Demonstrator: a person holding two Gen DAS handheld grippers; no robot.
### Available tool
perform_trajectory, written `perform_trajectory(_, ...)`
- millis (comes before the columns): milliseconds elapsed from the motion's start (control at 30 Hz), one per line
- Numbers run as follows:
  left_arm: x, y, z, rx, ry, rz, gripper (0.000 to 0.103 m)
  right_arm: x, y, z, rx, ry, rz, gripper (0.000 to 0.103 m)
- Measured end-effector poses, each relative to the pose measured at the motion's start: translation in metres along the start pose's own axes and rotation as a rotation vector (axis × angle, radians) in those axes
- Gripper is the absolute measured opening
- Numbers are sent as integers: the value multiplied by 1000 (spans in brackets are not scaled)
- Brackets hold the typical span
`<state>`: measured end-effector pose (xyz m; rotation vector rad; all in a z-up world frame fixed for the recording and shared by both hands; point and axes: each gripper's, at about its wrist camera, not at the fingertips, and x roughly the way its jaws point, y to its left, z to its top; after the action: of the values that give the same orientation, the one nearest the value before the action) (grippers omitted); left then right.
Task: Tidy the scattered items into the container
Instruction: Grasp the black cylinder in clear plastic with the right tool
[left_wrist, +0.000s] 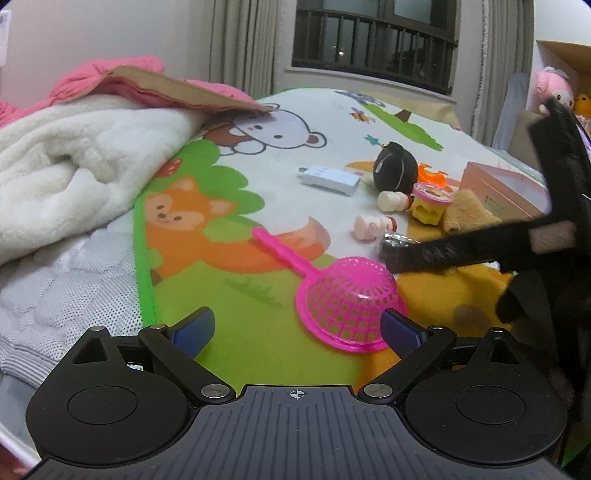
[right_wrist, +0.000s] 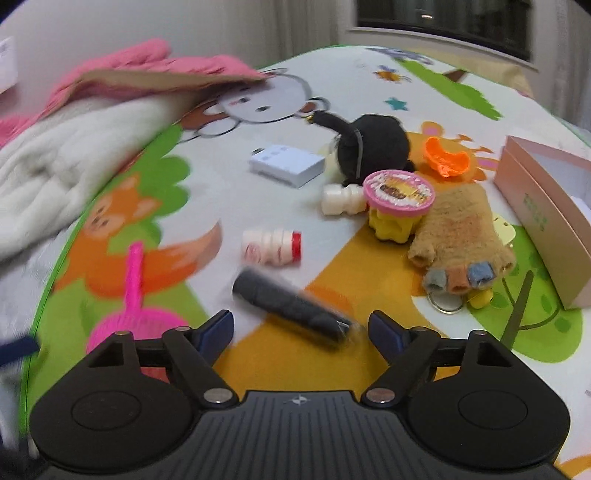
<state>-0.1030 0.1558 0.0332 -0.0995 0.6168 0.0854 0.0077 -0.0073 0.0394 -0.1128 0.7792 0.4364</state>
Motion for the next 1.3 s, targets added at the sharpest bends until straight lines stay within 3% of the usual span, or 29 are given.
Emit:
perform_trajectory(100,5,0,0,-5,5,-13,100,-7,-13,-8,-68,-20,-104,82)
perform_trajectory(233,9,-4,0,-14,10,-32,100,-9,-37,-2,-23,-66,-274,82)
perform_trajectory(433,9,-2,-2,-14,19,-27,101,-22,-17,3,31,-106,-74,98)
perform_trajectory(667,4,6,-4,-26,26,-7,101,9,22,14,37,-52,-94,98)
perform_trajectory(967,5,4,-1,-16,20,-35,101,7,17,12,7,-46,-96,79)
perform_trajectory(1000,6,0,1,-6,16,-40,101,3,14,11,-3,-45,-95,49)
perform_trajectory(1033,8,-4,3,6,13,-44,101,0,9,10,-14,-35,-89,39)
perform_trajectory(1300,35,-34,13,62,25,-54,101,-36,-26,-10,-26,-78,-104,39)
